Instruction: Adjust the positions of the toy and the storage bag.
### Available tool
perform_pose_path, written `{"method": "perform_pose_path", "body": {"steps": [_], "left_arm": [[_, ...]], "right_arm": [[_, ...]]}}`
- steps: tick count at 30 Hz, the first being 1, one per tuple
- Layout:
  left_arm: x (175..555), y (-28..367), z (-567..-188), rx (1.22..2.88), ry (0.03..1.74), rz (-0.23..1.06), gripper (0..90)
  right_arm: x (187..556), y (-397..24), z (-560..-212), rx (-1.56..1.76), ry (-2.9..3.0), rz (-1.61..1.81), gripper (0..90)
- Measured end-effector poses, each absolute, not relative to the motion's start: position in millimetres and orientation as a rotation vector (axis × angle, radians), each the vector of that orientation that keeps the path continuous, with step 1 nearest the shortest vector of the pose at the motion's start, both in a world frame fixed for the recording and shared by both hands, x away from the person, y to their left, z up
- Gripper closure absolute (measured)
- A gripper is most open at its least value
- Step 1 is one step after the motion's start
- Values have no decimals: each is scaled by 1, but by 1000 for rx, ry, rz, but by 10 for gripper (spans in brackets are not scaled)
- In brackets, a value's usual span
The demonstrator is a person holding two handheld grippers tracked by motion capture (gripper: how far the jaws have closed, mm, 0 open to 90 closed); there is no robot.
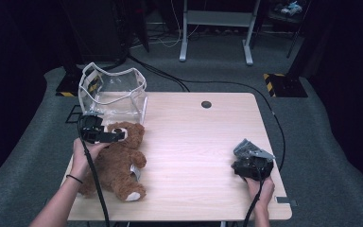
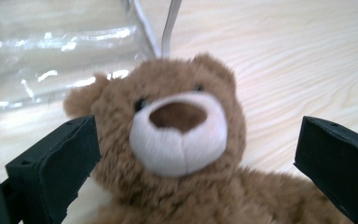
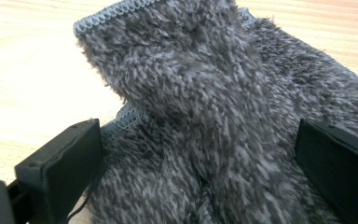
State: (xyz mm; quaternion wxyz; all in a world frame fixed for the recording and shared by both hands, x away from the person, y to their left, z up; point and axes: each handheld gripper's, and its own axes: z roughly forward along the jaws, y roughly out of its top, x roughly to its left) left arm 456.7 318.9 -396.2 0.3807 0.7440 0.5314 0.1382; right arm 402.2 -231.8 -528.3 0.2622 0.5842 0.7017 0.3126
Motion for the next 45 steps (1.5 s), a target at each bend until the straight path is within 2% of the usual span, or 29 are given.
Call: {"method": "perform_pose_path", "body": {"steps": [19, 21, 26, 31, 37, 45], "left_arm": [[505, 301, -349, 1870, 1292, 451, 0], [510, 299, -345, 1873, 1294, 499, 0], [526, 294, -341, 1881, 1296, 537, 32], [539, 286, -339, 1878, 1280, 571, 103], [555, 271, -337, 1898, 1261, 631, 241], [572, 260, -339, 1937, 1271, 705, 357]], "right_arm": [[402, -232, -528, 1583, 1897, 851, 12], [402, -232, -528, 1583, 1897, 851, 12], [402, -232, -528, 1583, 1897, 852, 12], [402, -232, -528, 1582, 1896, 854, 13], [402, -232, -529, 1582, 1895, 855, 13], [403, -233, -529, 1582, 1895, 857, 13]]}}
